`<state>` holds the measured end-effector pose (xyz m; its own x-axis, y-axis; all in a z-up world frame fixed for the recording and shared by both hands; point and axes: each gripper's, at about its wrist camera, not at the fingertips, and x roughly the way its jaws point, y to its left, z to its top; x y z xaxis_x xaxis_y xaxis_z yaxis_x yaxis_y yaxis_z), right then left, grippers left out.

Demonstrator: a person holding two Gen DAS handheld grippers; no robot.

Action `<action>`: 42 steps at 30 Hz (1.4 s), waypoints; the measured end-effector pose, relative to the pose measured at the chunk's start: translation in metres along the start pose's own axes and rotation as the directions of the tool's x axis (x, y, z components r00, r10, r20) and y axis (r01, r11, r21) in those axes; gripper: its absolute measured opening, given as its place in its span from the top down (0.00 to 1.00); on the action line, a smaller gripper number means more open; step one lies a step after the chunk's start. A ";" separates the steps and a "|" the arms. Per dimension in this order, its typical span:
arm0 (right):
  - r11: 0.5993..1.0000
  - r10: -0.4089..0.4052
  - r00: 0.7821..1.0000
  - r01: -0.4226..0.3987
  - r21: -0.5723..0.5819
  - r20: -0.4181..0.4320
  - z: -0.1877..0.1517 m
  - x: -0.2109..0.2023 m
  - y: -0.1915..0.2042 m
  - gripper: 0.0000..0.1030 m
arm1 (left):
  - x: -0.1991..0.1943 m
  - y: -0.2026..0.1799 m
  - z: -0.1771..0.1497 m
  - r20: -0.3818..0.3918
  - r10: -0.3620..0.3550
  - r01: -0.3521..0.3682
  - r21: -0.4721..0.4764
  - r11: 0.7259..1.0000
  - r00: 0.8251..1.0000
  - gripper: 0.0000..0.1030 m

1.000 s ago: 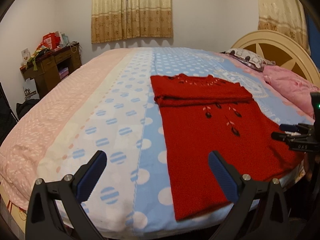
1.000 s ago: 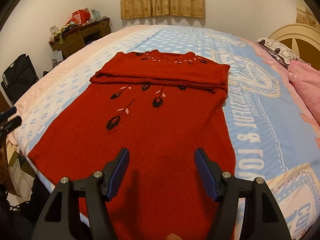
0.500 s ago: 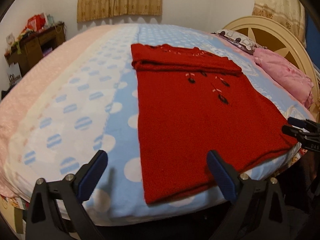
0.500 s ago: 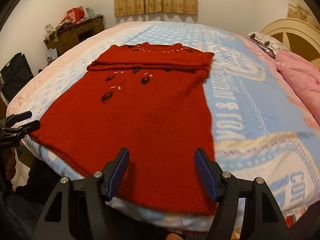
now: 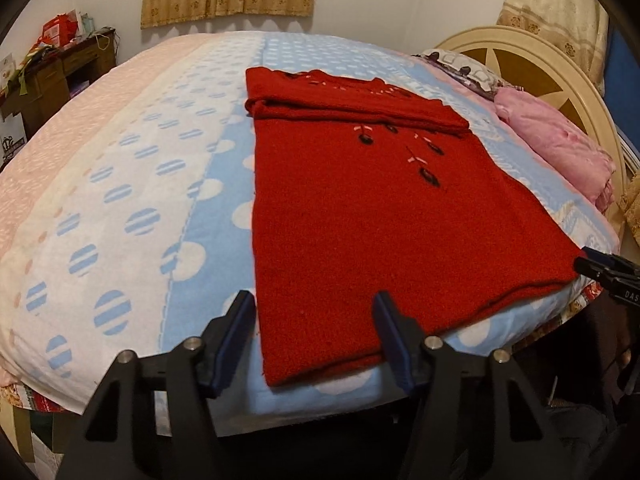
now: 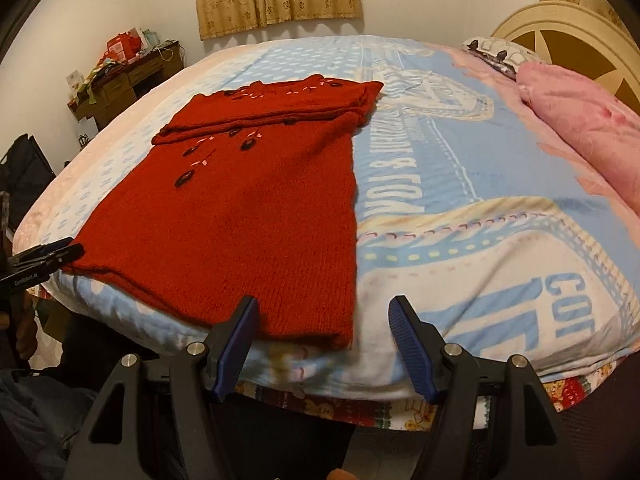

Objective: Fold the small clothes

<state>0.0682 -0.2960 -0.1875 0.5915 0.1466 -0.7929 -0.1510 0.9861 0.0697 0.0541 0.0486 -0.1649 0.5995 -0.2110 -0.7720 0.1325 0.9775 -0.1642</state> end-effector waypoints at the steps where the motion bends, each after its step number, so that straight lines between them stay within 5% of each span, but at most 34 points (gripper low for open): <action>1: 1.000 0.005 1.000 -0.005 0.002 0.000 -0.001 0.000 0.001 0.46 | 0.000 0.001 0.000 0.000 0.001 -0.001 -0.006 1.000 1.000 0.37; 10: 0.998 0.043 0.999 -0.043 0.042 0.000 -0.004 0.003 -0.003 0.67 | -0.005 0.014 -0.004 -0.014 0.016 -0.017 -0.064 0.998 1.000 0.33; 18: 0.997 0.072 0.997 -0.072 0.039 0.004 -0.004 -0.001 -0.001 0.69 | -0.007 0.009 -0.004 -0.028 -0.024 0.022 -0.060 0.998 0.999 0.35; 21: 0.995 0.084 0.996 -0.084 0.058 -0.001 -0.005 0.001 -0.004 0.70 | -0.007 0.010 -0.004 -0.033 -0.044 0.042 -0.066 0.997 0.998 0.41; 25: 0.995 0.082 0.997 -0.082 0.051 0.006 -0.005 0.001 -0.002 0.86 | -0.007 0.012 -0.003 -0.037 -0.063 0.060 -0.079 0.995 0.997 0.48; 29: 0.994 0.096 0.995 -0.097 0.054 0.022 -0.006 0.000 -0.002 0.91 | -0.007 0.014 -0.003 -0.034 -0.083 0.080 -0.080 0.994 0.996 0.77; 31: 0.992 0.105 0.994 -0.107 0.062 0.027 -0.006 -0.002 -0.004 0.92 | -0.008 0.014 -0.003 -0.032 -0.091 0.088 -0.074 0.993 0.995 0.84; 42: 0.976 0.181 0.977 -0.193 0.101 0.115 0.000 -0.017 -0.011 0.92 | -0.024 0.025 0.006 0.041 -0.170 0.173 -0.108 0.979 0.985 0.90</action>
<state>0.0598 -0.3096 -0.1752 0.6412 0.3311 -0.6923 -0.1816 0.9420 0.2823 0.0484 0.0785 -0.1471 0.6005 -0.3737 -0.7069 0.1480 0.9207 -0.3610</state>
